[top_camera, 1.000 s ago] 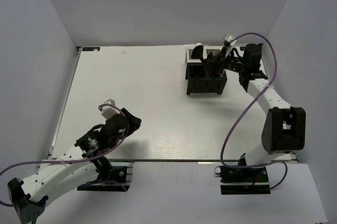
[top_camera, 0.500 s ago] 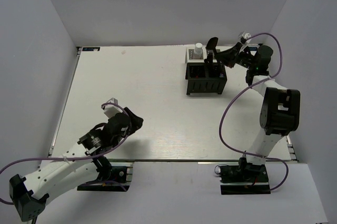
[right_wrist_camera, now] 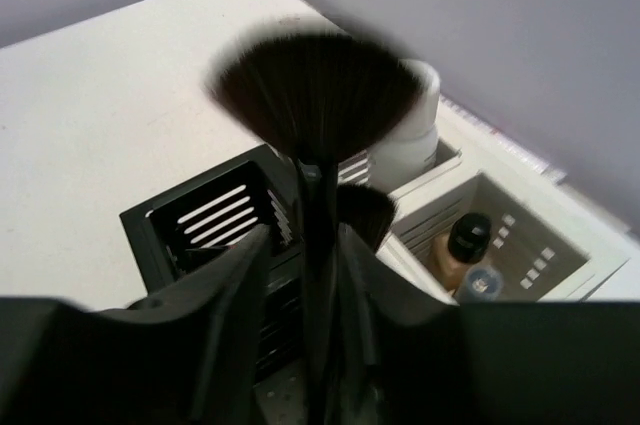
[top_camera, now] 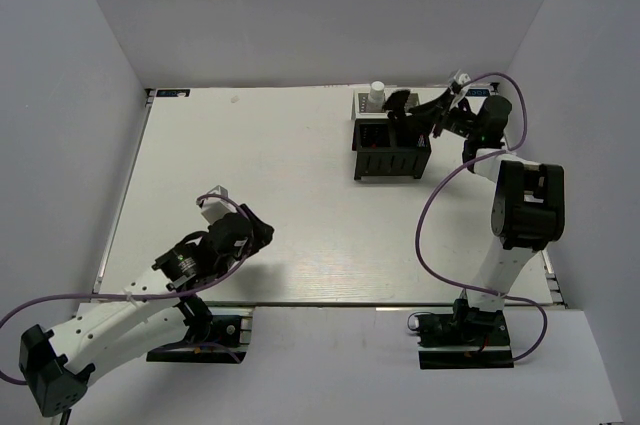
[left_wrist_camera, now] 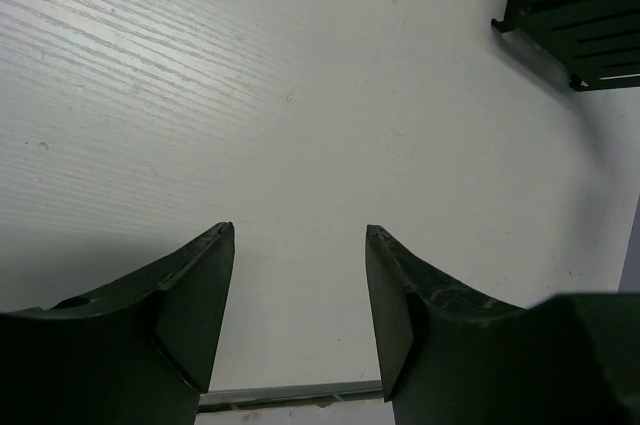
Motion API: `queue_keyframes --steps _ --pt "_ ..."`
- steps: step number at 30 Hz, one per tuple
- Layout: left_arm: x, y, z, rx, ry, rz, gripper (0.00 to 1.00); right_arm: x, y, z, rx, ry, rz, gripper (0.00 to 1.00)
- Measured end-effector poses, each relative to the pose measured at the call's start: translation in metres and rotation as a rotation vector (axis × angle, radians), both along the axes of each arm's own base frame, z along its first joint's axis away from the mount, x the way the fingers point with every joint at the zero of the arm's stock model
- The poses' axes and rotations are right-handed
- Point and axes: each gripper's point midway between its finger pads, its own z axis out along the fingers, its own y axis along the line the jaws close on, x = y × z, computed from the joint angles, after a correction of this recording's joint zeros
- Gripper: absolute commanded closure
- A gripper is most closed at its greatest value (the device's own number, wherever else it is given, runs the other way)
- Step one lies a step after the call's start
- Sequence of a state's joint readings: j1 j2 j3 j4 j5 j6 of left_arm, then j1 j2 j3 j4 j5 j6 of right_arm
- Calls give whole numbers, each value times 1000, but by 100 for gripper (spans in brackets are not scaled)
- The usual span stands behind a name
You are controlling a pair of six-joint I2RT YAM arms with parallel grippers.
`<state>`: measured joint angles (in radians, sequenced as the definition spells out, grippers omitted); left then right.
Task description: Organize the makeup
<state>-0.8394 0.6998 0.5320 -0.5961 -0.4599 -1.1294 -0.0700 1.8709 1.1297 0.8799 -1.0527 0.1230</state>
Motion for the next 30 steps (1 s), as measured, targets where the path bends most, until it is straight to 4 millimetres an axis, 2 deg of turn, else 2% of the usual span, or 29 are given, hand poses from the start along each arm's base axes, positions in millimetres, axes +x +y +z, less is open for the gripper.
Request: queue_keyframes --steps 5,10,15,16,18,19,20,21,23,26,30 --pt "1 -1 -2 6 5 0 34 -9 -4 -24 0 52 -9 49" --pt "3 -3 -7 26 15 -5 34 -9 -11 -21 0 47 -26 49" --pt "4 -4 -9 40 14 -13 30 -14 -18 8 0 4 -47 51" --pt "5 -4 -9 40 13 -14 29 -14 -19 16 -7 -4 -54 47" --pt "5 -4 -8 45 9 -14 9 -8 -20 34 -36 9 -75 40" --pt "6 -3 -6 46 6 -9 6 -3 -22 37 -57 36 -97 28" --pt "7 -3 -5 48 3 -6 2 5 -21 57 -78 8 -108 19" --pt "8 -3 -2 51 0 1 2 9 -20 67 -102 18 -122 11" --pt "12 -3 4 55 -12 10 2 10 -13 82 -157 31 -143 11" --pt "19 -6 14 66 -38 9 2 -16 3 75 -227 91 -135 11" --pt "26 -12 21 73 -69 -8 2 -60 17 38 -286 240 -197 11"
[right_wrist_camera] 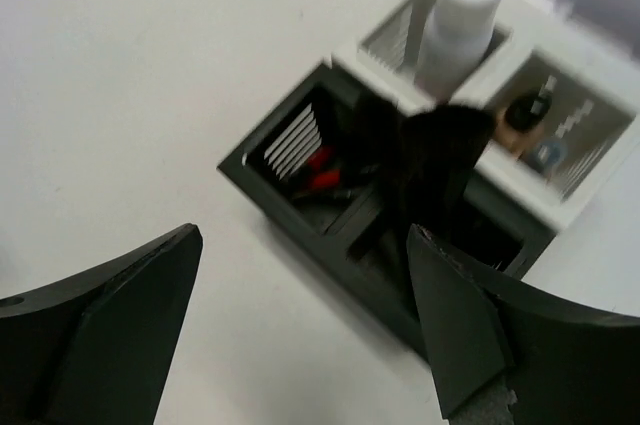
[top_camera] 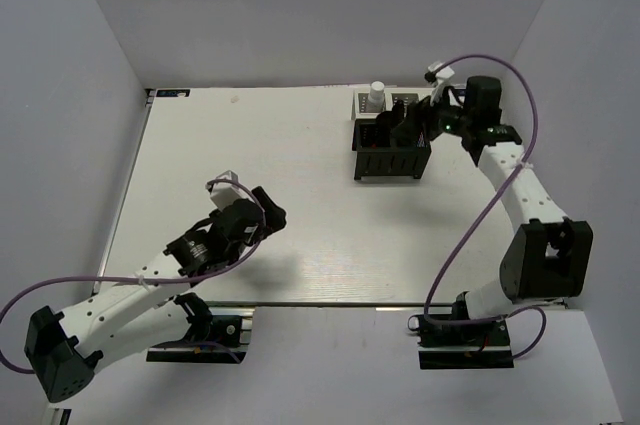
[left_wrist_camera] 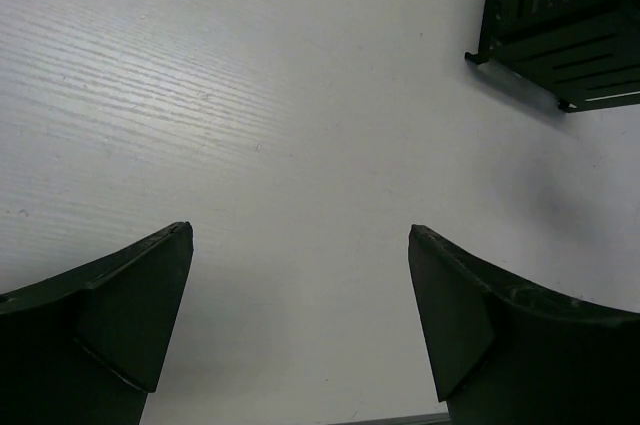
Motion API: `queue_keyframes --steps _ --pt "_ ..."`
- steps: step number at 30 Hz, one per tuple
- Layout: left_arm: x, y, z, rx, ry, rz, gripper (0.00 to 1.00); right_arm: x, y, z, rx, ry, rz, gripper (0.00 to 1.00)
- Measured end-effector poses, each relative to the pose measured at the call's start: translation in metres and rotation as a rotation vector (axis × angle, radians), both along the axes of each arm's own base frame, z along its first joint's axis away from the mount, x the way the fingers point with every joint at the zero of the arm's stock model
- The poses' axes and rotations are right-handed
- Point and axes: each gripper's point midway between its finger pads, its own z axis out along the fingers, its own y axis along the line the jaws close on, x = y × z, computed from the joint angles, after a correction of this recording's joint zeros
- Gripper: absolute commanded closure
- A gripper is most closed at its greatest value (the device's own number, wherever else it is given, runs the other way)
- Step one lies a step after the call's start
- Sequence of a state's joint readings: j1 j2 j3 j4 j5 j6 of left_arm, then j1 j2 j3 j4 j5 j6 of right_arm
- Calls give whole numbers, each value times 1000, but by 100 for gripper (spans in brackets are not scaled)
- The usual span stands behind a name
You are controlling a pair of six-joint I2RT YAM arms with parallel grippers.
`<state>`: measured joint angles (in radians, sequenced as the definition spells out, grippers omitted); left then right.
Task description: Organize the makeup
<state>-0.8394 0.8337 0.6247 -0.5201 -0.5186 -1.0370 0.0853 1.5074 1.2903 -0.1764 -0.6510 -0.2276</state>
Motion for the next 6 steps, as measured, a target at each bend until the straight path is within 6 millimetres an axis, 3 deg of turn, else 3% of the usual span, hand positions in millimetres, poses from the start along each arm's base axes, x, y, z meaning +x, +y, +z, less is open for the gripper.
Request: queue_keyframes --steps 3,6 --pt "4 -5 -1 12 -8 -19 2 -18 -2 -26 -41 103 -77 11" --pt "7 -10 -3 25 -10 -38 2 -26 -17 -47 -78 163 -179 11"
